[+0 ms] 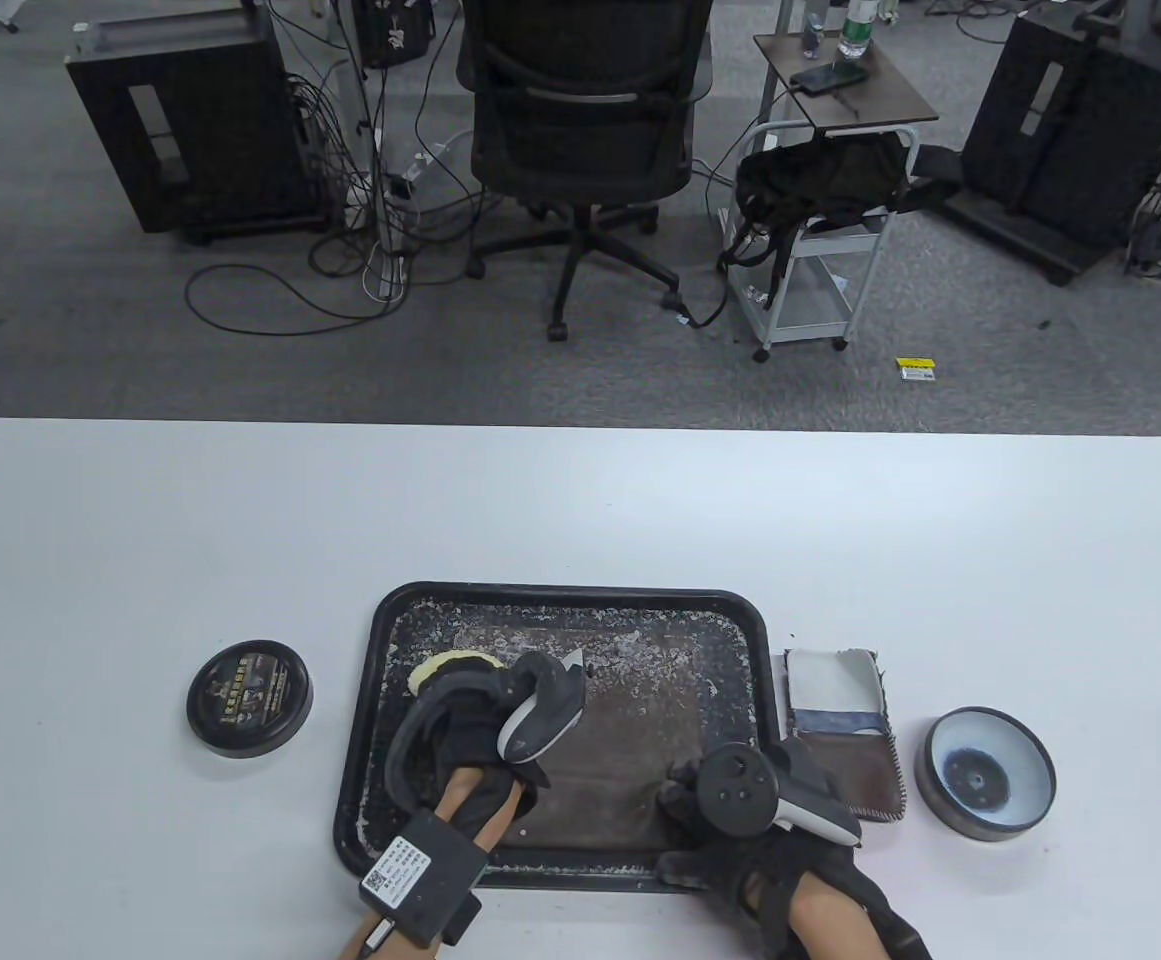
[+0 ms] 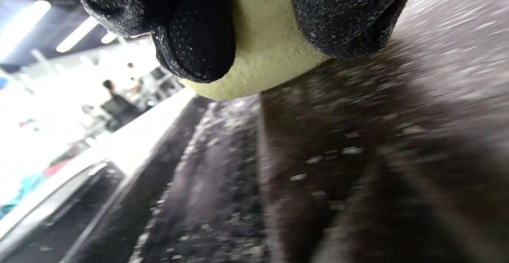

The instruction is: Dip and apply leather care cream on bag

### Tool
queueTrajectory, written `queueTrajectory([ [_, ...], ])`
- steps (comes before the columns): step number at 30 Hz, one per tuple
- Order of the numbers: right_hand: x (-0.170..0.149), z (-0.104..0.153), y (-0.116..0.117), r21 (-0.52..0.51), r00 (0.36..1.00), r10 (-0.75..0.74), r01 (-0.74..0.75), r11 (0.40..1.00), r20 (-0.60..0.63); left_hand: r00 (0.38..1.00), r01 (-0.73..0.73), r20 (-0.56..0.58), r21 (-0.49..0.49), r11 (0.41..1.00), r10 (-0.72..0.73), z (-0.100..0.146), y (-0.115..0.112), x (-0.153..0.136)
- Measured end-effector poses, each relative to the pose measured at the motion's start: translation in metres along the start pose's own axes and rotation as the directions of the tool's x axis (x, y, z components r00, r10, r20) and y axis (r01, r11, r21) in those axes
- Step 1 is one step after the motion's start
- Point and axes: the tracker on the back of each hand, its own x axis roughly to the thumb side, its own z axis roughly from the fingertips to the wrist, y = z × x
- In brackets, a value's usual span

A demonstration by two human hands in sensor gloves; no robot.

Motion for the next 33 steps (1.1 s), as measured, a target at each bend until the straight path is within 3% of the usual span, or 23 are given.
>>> queueTrajectory([
  [5,0.000,0.000,0.000,0.004,1.000,-0.004,0.004,1.000,0.004,0.989,-0.058,0.141,0.057,0.997,0.050,0.005,0.004,0.014],
  [11,-0.001,0.000,0.000,0.009,1.000,-0.014,0.014,1.000,0.007,0.924,-0.235,0.331,0.099,0.967,0.191,0.032,0.026,0.038],
  [17,-0.001,0.000,0.000,0.013,1.000,-0.019,0.019,1.000,0.008,0.756,-0.469,0.526,0.018,0.883,0.390,0.039,0.031,0.055],
  [22,-0.002,0.001,0.000,0.015,1.000,-0.027,0.027,1.000,0.008,0.618,-0.512,0.657,-0.080,0.855,0.431,0.042,0.028,0.067],
  [30,-0.003,0.000,-0.001,0.007,0.999,-0.035,0.035,0.999,-0.004,0.693,-0.437,0.631,-0.018,0.899,0.349,0.044,0.028,0.067],
  [33,-0.003,0.000,-0.002,0.000,0.999,-0.031,0.031,1.000,-0.011,0.758,-0.337,0.598,0.017,0.941,0.260,0.046,0.028,0.064],
])
